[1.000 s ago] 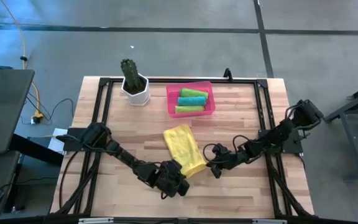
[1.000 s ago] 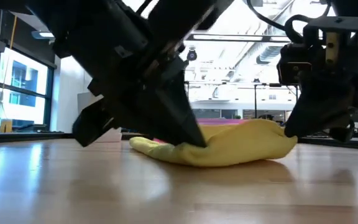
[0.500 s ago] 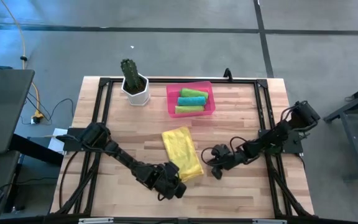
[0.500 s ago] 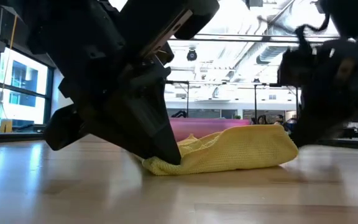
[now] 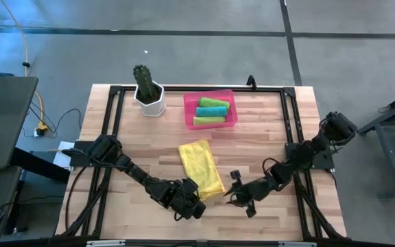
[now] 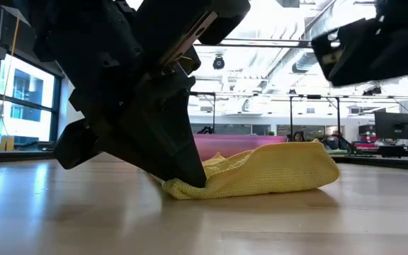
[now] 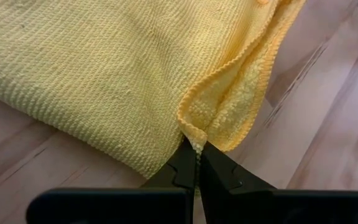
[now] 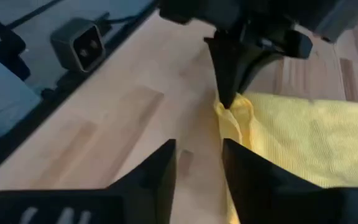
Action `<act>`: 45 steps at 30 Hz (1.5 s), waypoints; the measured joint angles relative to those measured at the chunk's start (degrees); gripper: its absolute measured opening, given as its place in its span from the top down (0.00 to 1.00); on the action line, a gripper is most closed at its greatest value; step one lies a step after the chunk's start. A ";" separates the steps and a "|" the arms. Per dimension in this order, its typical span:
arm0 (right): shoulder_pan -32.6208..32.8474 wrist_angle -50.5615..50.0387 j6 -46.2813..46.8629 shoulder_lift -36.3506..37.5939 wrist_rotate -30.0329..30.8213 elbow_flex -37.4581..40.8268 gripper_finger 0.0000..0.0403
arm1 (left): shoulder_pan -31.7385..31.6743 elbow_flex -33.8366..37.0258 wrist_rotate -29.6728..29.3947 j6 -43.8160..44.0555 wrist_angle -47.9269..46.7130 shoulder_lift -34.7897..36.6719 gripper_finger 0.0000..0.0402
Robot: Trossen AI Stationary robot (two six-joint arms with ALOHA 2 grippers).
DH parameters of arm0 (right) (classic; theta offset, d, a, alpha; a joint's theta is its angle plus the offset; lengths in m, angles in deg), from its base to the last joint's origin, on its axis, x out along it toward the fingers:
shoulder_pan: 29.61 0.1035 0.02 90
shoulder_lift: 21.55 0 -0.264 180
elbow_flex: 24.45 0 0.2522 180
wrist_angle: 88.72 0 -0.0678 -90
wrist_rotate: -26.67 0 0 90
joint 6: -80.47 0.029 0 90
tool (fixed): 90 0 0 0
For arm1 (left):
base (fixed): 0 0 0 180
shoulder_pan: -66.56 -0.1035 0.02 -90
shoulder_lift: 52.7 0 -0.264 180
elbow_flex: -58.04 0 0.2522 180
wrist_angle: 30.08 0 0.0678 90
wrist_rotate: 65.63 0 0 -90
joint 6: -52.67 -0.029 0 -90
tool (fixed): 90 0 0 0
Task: Roll microfiber towels into tight, uniform cylinder then place into a basket
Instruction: Roll the yellow microfiber cloth
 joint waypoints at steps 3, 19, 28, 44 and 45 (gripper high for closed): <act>-0.49 0.08 0.14 -0.94 0.04 0.31 0.63 | 0.00 0.04 0.04 -0.43 0.14 -0.04 1.00; -3.05 6.55 -0.02 -13.77 -0.71 -2.29 0.58 | 0.02 0.11 0.18 -1.94 0.53 -0.11 1.00; -5.84 5.76 -1.07 -14.17 2.23 -2.69 0.58 | 0.02 0.11 0.22 -1.96 0.59 -0.15 1.00; -6.86 -1.19 1.67 -14.21 1.97 -2.82 0.58 | -0.07 0.17 0.74 -2.47 2.41 -0.31 1.00; -6.86 -1.59 2.19 -14.21 1.97 -2.82 0.59 | -0.07 0.17 1.31 -3.14 2.81 -0.33 1.00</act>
